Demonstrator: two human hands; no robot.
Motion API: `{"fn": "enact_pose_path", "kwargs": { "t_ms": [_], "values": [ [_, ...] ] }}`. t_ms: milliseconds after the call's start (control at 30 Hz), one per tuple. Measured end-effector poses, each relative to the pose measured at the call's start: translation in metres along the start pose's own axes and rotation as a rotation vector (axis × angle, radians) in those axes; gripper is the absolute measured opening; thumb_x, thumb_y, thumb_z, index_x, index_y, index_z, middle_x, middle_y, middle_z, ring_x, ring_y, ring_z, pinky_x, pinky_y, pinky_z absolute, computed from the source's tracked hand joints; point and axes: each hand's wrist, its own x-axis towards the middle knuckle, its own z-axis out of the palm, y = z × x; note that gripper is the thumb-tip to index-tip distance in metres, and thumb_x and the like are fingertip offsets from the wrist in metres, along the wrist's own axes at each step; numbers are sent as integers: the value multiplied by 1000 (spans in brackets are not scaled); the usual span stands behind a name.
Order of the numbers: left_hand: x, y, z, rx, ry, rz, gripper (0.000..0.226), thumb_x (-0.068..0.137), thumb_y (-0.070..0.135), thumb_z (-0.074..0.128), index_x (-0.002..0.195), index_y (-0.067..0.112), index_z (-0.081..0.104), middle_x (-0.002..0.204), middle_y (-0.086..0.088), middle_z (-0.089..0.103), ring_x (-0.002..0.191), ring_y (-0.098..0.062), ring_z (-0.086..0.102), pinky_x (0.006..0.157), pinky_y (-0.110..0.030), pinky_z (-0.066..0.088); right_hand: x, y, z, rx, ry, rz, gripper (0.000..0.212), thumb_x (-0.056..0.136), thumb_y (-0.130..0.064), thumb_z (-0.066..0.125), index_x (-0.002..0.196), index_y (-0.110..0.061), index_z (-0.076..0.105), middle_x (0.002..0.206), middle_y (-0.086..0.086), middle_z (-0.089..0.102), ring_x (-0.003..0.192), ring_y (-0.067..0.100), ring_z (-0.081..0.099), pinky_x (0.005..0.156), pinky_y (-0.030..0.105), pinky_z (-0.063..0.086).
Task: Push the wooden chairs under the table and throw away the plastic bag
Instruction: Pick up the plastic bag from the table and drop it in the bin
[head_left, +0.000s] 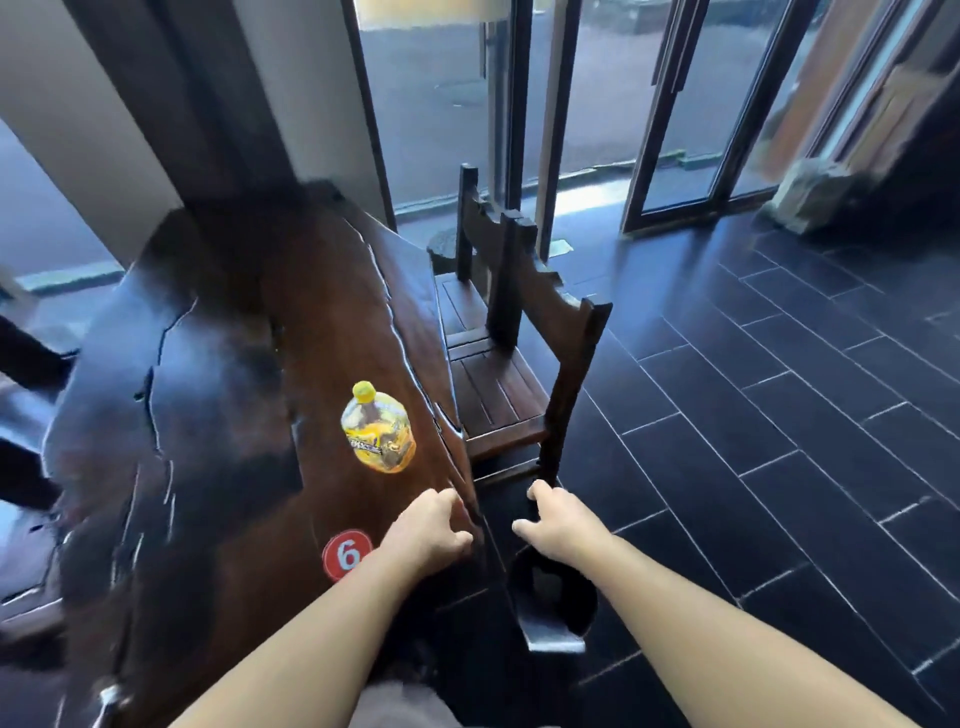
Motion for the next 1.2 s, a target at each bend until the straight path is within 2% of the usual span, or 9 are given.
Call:
{"fn": "enact_pose_path", "kwargs": {
  "t_ms": [167,267,467,600,767,933,1033,1100,1200],
  "values": [
    [2,-45,-28,-15,18,-81,53,85,38,69,131,17,54,126,-8,55,119,-24,56,99,-37,47,21,-46,10,-28,-41,-69,58,89,-50,61,135,-18,45,129,7,55,119,29,56,95,38,47],
    [5,-77,-43,-29,54,-118,53,85,40,69,131,18,53,126,-5,54,119,-23,56,100,-37,47,40,-77,15,-25,-58,-109,58,87,-50,64,132,-18,47,127,8,57,115,28,58,95,38,49],
    [34,-134,-83,5,41,-136,55,87,40,68,135,21,50,131,-3,54,122,-20,54,99,-34,47,81,-135,19,7,-44,-109,64,87,-49,66,139,-19,42,132,7,52,120,26,56,99,40,48],
    [67,-164,-109,4,32,-139,55,86,42,68,134,21,50,130,-4,55,120,-21,56,96,-36,50,110,-161,22,114,-6,-63,70,86,-45,70,143,-18,40,138,11,52,127,24,53,103,34,45],
    [114,-183,-130,-159,66,-127,68,82,41,75,138,16,46,132,-9,47,118,-24,56,98,-33,47,139,-181,28,203,49,-17,88,79,-46,78,149,-20,32,141,10,47,130,24,50,107,36,42],
    [154,-189,-136,-317,-34,-59,87,77,33,83,148,14,36,144,-15,46,127,-27,53,106,-36,43,159,-189,37,323,119,-3,91,76,-45,82,150,-26,33,140,3,47,121,23,57,103,45,50],
    [164,-188,-133,-347,-95,5,86,78,31,83,149,20,35,140,-6,52,109,-20,65,92,-31,51,165,-185,41,376,144,9,78,73,-44,82,140,-30,44,124,-3,61,113,18,62,99,39,52],
    [165,-185,-127,-396,-109,43,75,78,28,83,141,27,43,122,4,62,87,-10,70,77,-29,57,165,-181,42,412,143,17,66,75,-39,82,132,-31,50,110,-7,65,103,14,64,94,36,53],
    [164,-176,-120,-405,-95,68,58,78,23,82,125,29,50,100,11,64,79,-6,69,71,-26,57,163,-172,43,494,172,17,64,70,-45,80,126,-38,51,110,-7,64,101,15,65,93,40,55]
  ]
}}
